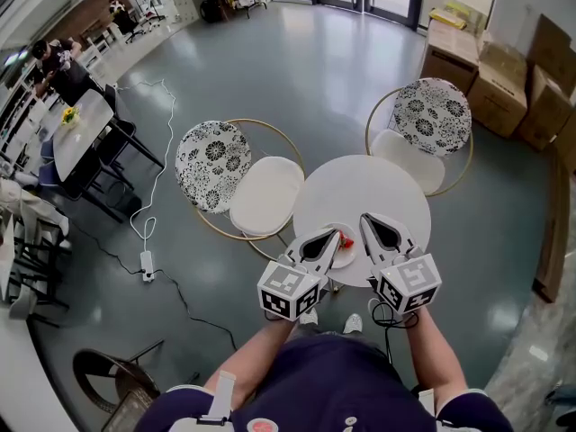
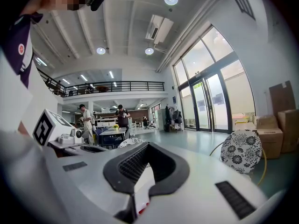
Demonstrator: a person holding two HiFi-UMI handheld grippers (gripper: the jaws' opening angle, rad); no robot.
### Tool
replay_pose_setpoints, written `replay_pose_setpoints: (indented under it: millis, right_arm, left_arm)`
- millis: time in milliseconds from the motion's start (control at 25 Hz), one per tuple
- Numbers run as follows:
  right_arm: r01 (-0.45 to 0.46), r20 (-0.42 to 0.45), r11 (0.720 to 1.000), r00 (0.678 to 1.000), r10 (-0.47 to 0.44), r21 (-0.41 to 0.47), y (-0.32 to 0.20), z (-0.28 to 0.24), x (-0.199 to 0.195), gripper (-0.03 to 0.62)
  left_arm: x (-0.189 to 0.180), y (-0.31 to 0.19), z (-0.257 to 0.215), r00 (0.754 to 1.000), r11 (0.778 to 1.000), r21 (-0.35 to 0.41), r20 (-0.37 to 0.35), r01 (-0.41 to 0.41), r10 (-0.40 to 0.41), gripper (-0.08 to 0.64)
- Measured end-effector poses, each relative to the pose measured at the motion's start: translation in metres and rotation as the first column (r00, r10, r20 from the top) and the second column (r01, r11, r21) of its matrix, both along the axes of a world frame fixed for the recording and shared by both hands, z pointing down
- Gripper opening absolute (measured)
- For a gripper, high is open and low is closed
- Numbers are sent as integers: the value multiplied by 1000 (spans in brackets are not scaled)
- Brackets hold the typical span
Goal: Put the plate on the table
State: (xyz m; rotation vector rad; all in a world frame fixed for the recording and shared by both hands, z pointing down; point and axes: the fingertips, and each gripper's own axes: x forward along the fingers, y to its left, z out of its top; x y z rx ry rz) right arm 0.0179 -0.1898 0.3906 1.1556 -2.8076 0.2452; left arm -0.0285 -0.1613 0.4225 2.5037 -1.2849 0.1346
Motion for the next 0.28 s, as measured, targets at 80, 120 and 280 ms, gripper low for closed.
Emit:
replay_pose_setpoints:
  millis: [80, 120, 280]
  right_arm:
    - [0, 3, 1000, 1000, 0, 0, 0, 0, 1, 3]
    - [1, 4, 1000, 1000, -1, 1, 0, 0, 0, 3]
    - [10, 13, 1000, 1000, -10, 4, 3, 0, -3, 3]
  left_arm:
    - [1, 0, 0, 1000, 1000, 0, 1, -1, 1, 6]
    - [1, 0, 1, 1000, 1000, 0, 3, -1, 1, 6]
    - [-1, 3, 1, 1000, 1000, 0, 9, 0, 0, 6]
